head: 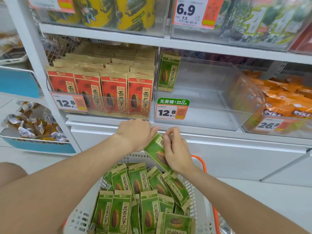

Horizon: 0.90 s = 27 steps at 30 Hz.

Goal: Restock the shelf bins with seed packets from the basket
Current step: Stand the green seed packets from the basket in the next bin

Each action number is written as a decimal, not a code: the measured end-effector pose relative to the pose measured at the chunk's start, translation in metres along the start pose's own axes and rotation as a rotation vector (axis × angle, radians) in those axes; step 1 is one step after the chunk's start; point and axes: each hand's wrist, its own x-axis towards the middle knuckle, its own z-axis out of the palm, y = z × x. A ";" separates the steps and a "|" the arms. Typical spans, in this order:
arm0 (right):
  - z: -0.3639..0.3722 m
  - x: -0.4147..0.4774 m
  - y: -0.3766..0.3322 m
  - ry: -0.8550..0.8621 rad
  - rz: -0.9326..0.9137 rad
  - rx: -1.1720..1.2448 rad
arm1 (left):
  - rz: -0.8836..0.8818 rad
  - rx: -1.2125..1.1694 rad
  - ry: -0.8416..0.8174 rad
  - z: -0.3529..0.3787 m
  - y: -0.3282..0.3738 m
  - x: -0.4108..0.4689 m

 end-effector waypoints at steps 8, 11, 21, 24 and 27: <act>-0.012 0.023 -0.032 0.336 0.174 0.259 | 0.001 -0.437 0.419 -0.017 -0.003 0.009; -0.017 0.032 -0.048 0.420 0.180 0.329 | -0.053 -0.522 0.536 -0.025 -0.007 0.010; -0.065 0.072 -0.096 0.531 0.111 0.462 | -0.166 -1.251 0.675 -0.058 0.010 0.002; -0.061 0.066 -0.108 0.391 0.091 0.580 | -0.191 -1.213 0.681 -0.047 0.018 0.008; -0.047 0.055 -0.115 0.294 0.166 0.781 | -0.345 -1.251 0.767 -0.047 0.023 0.009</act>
